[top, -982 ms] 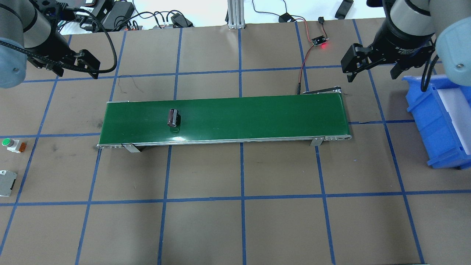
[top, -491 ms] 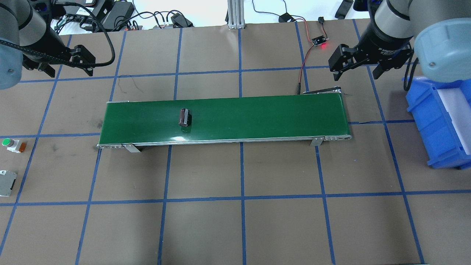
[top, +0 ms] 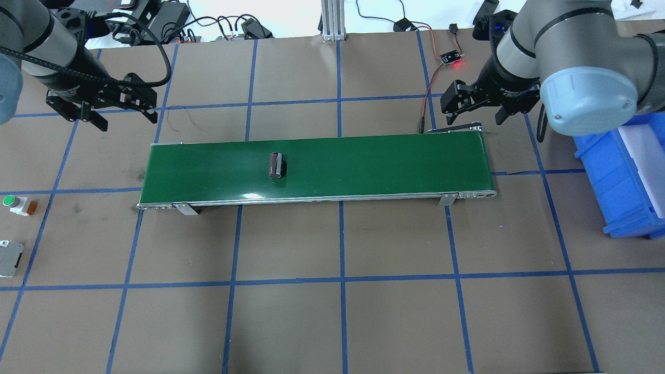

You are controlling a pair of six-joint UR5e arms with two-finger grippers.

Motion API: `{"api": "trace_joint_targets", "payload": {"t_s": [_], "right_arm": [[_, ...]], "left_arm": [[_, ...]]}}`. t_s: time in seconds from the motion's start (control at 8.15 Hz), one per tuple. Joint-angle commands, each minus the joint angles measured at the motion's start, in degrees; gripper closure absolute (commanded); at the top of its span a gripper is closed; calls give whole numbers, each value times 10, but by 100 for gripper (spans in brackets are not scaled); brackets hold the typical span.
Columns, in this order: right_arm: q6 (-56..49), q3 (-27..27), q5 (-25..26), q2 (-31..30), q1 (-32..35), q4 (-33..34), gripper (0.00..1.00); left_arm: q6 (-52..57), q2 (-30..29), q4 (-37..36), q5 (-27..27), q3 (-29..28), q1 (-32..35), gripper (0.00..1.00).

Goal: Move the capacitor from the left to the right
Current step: 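Lower the right gripper onto the capacitor on the belt and grasp it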

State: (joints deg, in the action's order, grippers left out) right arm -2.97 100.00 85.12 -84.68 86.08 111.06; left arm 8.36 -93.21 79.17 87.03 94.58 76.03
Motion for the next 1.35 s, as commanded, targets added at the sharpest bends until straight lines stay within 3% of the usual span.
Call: {"api": "trace_joint_targets", "payload": {"t_s": [0.0,0.74,1.23], "right_arm": [[17,5,-53,24,6,17,1],[16,40,-54,77,9,59,8],[64,49,-54,91,30,73,8]], "left_arm": [[-7,4,60,-11,0,10,0],[22,8,81,-3,0,20,0],[32,8,79,39,-1,25,0]]}}
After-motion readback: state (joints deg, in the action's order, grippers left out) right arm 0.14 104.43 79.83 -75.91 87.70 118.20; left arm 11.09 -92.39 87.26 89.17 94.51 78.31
